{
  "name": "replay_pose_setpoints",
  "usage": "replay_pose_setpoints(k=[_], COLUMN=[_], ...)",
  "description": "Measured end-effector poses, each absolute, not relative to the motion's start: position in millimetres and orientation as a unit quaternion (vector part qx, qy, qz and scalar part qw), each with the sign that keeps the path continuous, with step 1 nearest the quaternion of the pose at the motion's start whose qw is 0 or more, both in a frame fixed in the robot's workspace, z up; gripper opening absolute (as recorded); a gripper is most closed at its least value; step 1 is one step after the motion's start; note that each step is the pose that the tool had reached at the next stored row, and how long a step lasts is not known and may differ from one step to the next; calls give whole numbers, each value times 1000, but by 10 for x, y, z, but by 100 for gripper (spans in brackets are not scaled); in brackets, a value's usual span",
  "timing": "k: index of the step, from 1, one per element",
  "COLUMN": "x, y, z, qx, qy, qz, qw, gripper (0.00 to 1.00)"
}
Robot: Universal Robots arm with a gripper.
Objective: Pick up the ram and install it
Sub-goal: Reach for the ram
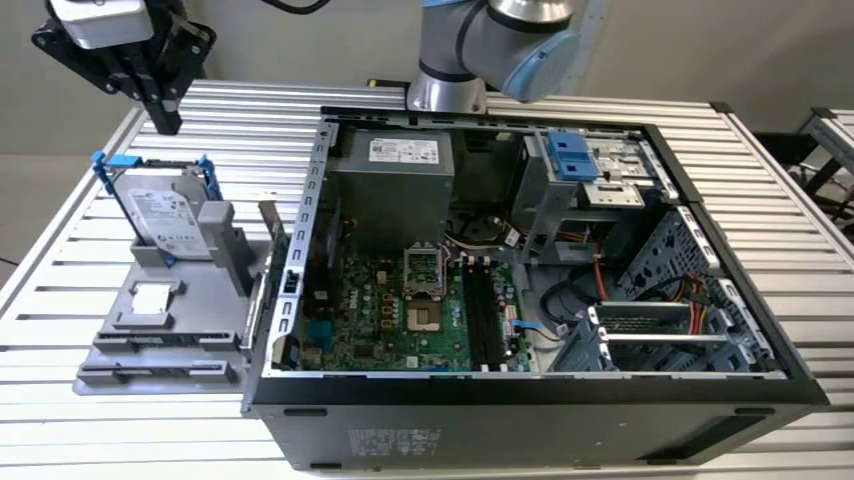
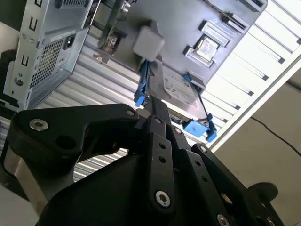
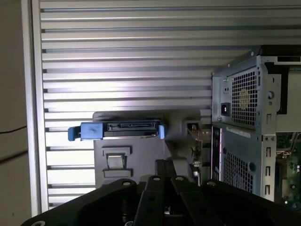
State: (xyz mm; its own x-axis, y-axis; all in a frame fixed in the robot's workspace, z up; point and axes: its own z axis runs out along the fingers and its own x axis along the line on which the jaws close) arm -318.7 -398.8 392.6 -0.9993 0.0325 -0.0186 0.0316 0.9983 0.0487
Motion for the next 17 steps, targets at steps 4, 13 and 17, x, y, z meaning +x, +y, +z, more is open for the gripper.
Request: replay_pose_setpoints(k=[4,13,17], x=[-3317,-3421,-3420], y=[-3988,-4012,-4139], z=[3926,3926,3925], qx=[15,15,15], qy=[1000,1000,1000], qz=[24,24,24], qw=[10,10,10], gripper=[0,0,0])
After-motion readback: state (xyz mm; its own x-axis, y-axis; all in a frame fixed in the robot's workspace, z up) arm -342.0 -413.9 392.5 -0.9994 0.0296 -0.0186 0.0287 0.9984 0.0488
